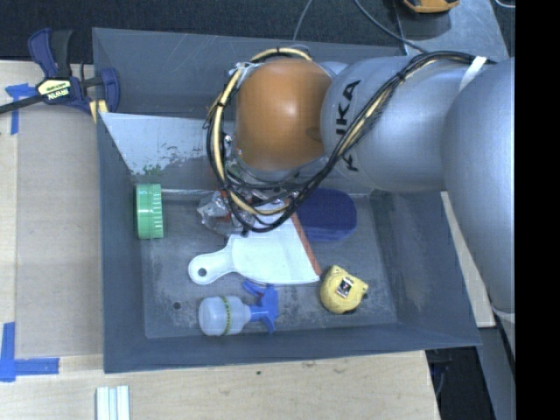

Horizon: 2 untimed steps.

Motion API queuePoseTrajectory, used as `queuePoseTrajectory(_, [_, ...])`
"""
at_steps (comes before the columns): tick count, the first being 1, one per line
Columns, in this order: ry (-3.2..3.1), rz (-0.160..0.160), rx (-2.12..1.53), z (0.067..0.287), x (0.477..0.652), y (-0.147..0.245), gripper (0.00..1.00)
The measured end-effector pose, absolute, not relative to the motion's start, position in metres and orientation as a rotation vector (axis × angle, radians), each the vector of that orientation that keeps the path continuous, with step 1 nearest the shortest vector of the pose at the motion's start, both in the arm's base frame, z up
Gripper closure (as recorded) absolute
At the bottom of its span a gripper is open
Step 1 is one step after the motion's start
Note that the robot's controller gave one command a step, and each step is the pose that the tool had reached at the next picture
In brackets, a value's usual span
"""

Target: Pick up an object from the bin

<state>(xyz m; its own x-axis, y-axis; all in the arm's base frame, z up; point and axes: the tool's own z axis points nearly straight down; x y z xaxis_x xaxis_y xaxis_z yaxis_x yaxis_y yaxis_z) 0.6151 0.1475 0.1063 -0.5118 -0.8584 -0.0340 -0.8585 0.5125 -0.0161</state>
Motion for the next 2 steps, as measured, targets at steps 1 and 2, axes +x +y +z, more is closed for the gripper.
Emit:
queuePoseTrajectory(1, [2.706,0.001,-1.515,0.159,0.576,0.105,1.0])
queuePoseTrajectory(2, [2.582,-0.003,-1.713,0.113,0.61,0.108,1.0])
